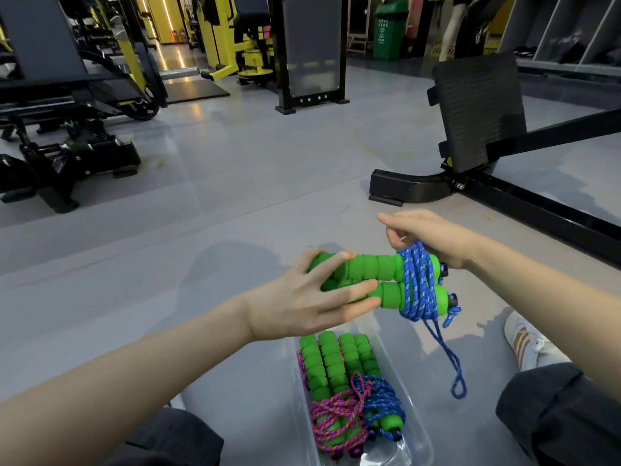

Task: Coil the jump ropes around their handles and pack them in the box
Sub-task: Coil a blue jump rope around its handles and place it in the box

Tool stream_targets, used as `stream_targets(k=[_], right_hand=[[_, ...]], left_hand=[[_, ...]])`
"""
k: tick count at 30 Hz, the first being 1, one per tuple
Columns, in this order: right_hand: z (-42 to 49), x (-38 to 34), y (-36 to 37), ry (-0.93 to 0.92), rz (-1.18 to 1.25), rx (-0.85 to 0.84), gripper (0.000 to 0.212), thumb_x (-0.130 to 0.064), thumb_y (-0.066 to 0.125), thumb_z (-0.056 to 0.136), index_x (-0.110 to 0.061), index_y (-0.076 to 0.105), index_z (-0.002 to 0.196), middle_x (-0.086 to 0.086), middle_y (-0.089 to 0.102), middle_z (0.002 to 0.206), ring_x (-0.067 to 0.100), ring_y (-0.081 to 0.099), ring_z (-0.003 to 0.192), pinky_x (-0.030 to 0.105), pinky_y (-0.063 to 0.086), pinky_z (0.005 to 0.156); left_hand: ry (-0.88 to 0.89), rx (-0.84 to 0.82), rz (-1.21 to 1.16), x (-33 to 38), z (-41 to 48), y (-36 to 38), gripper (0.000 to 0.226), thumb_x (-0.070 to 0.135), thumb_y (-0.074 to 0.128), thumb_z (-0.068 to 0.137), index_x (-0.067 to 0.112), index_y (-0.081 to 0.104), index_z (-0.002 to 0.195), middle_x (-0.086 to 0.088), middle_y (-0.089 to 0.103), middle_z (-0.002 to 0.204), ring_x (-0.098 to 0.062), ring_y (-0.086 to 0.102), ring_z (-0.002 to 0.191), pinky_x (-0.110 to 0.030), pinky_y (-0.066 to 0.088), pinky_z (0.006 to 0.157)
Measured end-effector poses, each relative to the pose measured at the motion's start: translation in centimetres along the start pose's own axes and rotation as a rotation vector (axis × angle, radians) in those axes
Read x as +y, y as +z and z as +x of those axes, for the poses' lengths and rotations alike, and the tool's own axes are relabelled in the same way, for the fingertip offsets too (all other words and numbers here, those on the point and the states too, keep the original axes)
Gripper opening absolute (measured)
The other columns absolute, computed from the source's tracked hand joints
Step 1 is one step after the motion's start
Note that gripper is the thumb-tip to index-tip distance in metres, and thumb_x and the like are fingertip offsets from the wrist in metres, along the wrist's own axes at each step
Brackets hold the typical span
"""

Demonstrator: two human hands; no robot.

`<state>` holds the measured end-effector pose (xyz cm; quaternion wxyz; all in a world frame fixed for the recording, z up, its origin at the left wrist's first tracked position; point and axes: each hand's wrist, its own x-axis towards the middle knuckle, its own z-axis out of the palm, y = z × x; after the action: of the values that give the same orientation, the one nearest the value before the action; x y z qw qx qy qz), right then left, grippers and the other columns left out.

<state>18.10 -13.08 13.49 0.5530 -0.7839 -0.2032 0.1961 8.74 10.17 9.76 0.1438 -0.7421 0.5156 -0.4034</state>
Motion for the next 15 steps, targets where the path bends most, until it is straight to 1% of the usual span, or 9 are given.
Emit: stream_targets(k=[2,3,4,5,6,8,10,13,15], right_hand=[[0.3,1.0,0.1,0.15,0.264,-0.054,0.044,-0.047,0.052,0.081,-0.017,0.053,0.049,-0.002,0.046,0.047,0.015,0.038,0.044,0.026,0.03,0.046],[0.2,1.4,0.7,0.234,0.439,-0.103,0.049,-0.046,0.047,0.084,-0.014,0.055,0.049,0.0,0.049,0.047,0.014,0.045,0.041,0.021,0.036,0.043],[0.2,1.7,1.3,0.266,0.589,-0.127,0.052,-0.042,0.042,0.088,-0.012,0.058,0.049,0.003,0.052,0.049,0.014,0.05,0.039,0.019,0.041,0.041],[0.2,2.3,2.0,0.254,0.716,-0.115,0.05,-0.034,0.039,0.09,-0.013,0.061,0.05,0.003,0.053,0.051,0.013,0.05,0.037,0.019,0.042,0.04],[0.3,2.9,2.7,0.185,0.759,-0.076,0.046,-0.025,0.038,0.089,-0.017,0.06,0.049,0.0,0.049,0.048,0.009,0.044,0.035,0.018,0.041,0.04],[0.2,3.2,4.2,0.122,0.747,-0.025,0.049,-0.013,0.031,0.092,-0.02,0.048,0.047,-0.006,0.034,0.042,0.003,0.026,0.03,0.018,0.033,0.039],[0.2,2.9,5.3,0.166,0.673,0.03,0.045,-0.012,0.022,0.098,-0.017,0.037,0.055,-0.006,0.025,0.041,0.004,0.017,0.03,0.018,0.029,0.038],[0.2,2.4,5.8,0.228,0.46,0.1,0.038,-0.021,0.023,0.1,-0.012,0.044,0.069,-0.006,0.022,0.037,0.007,0.014,0.029,0.02,0.031,0.041],[0.0,1.8,6.1,0.228,0.369,0.083,0.036,-0.027,0.026,0.102,-0.011,0.047,0.078,-0.006,0.023,0.037,0.008,0.015,0.029,0.023,0.035,0.046]], left_hand=[[-0.046,0.024,-0.019,0.0,0.7,-0.4,0.033,0.012,0.048,0.099,0.014,0.05,0.131,-0.005,0.056,0.131,-0.045,0.053,0.114,-0.049,0.045,0.084],[-0.081,0.031,-0.024,0.0,0.9,-0.4,0.033,0.011,0.048,0.098,0.014,0.049,0.131,-0.005,0.057,0.131,-0.045,0.054,0.113,-0.048,0.045,0.084],[-0.123,0.033,-0.017,-0.1,1.0,-0.3,0.033,0.01,0.047,0.098,0.013,0.049,0.131,-0.006,0.057,0.131,-0.045,0.054,0.113,-0.048,0.045,0.083],[-0.166,0.029,-0.002,-0.3,1.0,-0.1,0.034,0.009,0.045,0.098,0.013,0.048,0.132,-0.007,0.055,0.133,-0.045,0.054,0.113,-0.048,0.045,0.083],[-0.206,0.016,0.016,-0.6,0.7,0.2,0.036,0.008,0.043,0.098,0.012,0.047,0.133,-0.007,0.051,0.135,-0.046,0.053,0.113,-0.048,0.045,0.083],[-0.272,-0.019,0.06,-1.2,-0.1,0.8,0.039,0.006,0.042,0.096,0.012,0.045,0.134,-0.006,0.044,0.137,-0.045,0.05,0.114,-0.047,0.046,0.082],[-0.308,-0.05,0.105,-1.8,-1.2,1.3,0.04,0.004,0.036,0.096,0.012,0.044,0.134,-0.007,0.043,0.136,-0.045,0.047,0.114,-0.047,0.046,0.08],[-0.325,-0.093,0.167,-2.6,-2.7,1.6,0.042,0.002,0.024,0.097,0.01,0.045,0.132,-0.008,0.044,0.132,-0.045,0.05,0.11,-0.047,0.048,0.077],[-0.331,-0.129,0.211,-3.3,-3.5,1.6,0.044,0.001,0.02,0.097,0.01,0.045,0.132,-0.009,0.044,0.131,-0.047,0.055,0.106,-0.047,0.047,0.076]])
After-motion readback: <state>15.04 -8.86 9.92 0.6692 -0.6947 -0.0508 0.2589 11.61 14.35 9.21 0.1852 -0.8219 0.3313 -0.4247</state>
